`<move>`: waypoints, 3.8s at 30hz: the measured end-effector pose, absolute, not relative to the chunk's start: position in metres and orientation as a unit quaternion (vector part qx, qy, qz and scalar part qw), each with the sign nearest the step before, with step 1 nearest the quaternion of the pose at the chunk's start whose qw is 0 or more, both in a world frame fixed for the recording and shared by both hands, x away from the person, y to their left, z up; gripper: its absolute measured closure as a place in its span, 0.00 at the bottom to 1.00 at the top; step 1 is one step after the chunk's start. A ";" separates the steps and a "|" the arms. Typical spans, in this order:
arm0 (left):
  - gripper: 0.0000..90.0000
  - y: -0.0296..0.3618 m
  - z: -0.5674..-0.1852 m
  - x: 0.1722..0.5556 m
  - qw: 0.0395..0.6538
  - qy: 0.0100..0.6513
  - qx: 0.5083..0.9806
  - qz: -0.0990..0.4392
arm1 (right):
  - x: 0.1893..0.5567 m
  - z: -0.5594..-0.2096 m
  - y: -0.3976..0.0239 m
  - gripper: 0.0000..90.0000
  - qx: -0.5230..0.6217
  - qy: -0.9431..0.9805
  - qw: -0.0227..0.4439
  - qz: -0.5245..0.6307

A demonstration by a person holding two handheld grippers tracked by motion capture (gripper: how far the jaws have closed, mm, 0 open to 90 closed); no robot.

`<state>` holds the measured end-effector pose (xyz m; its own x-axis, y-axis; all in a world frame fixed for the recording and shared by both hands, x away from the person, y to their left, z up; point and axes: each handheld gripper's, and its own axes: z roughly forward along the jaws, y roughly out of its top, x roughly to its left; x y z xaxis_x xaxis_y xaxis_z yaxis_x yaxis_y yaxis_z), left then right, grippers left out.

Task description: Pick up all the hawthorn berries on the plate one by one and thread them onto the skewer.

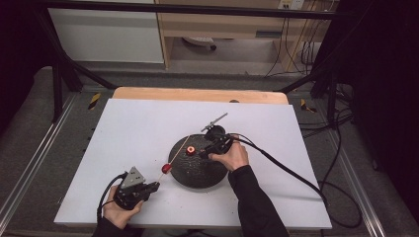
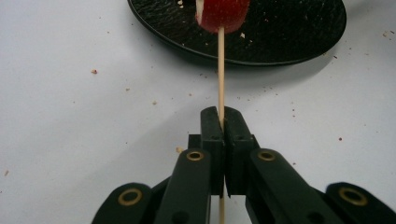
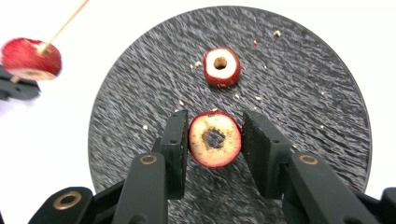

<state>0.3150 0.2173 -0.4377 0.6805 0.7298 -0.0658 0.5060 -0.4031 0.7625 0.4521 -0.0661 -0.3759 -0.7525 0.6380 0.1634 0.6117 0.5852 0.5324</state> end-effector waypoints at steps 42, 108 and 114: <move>0.98 0.218 -0.437 0.313 0.405 0.375 0.821 0.145 | 0.396 -0.406 -0.093 0.70 0.442 0.655 0.016 0.613; 0.98 0.204 -0.440 0.309 0.433 0.386 0.806 0.119 | 0.420 -0.413 -0.075 0.70 0.489 0.443 -0.014 0.751; 0.98 0.202 -0.441 0.309 0.436 0.389 0.803 0.116 | 0.420 -0.414 -0.074 0.70 0.490 0.437 -0.014 0.754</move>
